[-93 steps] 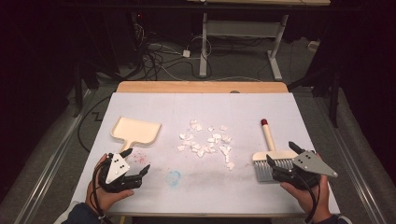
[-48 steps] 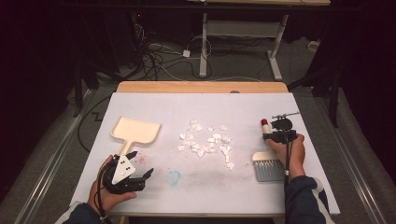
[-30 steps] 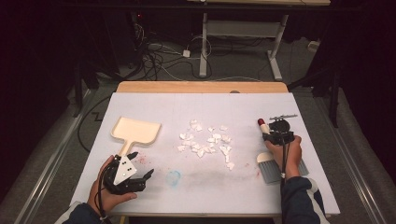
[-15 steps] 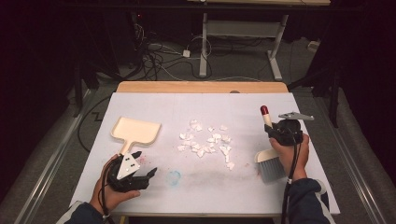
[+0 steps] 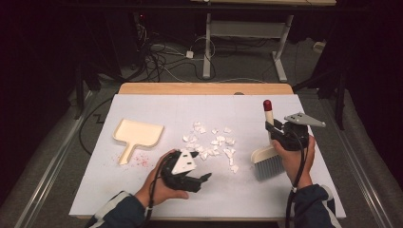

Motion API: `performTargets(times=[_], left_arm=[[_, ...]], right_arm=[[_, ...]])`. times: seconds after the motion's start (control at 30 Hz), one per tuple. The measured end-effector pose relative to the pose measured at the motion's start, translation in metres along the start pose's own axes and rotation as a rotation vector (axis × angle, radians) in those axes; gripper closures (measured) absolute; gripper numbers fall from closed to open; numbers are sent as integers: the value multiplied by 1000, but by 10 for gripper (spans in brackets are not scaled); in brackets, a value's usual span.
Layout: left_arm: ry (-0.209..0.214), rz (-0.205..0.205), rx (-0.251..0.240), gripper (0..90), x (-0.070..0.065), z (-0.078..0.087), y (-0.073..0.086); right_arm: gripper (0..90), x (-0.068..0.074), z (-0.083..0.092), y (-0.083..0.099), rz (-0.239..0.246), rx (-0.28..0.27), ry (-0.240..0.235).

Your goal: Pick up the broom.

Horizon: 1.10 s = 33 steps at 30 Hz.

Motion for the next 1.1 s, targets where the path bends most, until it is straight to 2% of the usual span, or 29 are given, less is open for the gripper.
performTargets(times=[0.03,0.07,0.1,0.13,0.27,0.3,0.37,0.43,0.57,0.7,0.87,0.97,1.1], left_arm=[[0,0,0,226,0,0,0],[37,-4,-14,228,-7,-15,-17],[37,-4,-14,231,-7,-15,-17],[82,24,-32,235,-12,-31,-33],[150,67,-59,246,-21,-64,-61],[159,73,-72,250,-25,-70,-68],[156,59,-79,266,-30,-78,-80],[157,63,-82,321,-34,-84,-87],[144,63,-81,384,-37,-88,-93],[140,80,-125,435,-33,-82,-97],[166,72,-166,529,-28,-73,-99],[169,69,-184,610,-26,-68,-100],[152,66,-177,621,-23,-66,-100]], right_arm=[[707,0,0,0,0,0,0],[707,4,3,-2,8,-15,-6],[707,6,4,-3,13,-21,-13],[707,8,5,-3,11,-26,-15],[707,15,14,-9,19,-62,-25],[707,17,17,-11,25,-68,-30],[707,22,23,-13,26,-84,-40],[707,28,28,-16,41,-100,-44],[706,42,44,-26,56,-151,-56],[706,57,58,-33,72,-200,-69],[705,75,68,-40,96,-245,-77],[705,79,72,-42,104,-267,-78],[704,80,74,-43,95,-278,-85]])
Point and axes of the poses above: each handheld gripper's, and its own axes: z roughly backward along the jaws, y roughly out of its underside, x roughly to its left, the point moved 10 cm from there along -z, roughly forward along the jaws, and after that the axes turned 6 degrees about x, right-handed, at the moved point
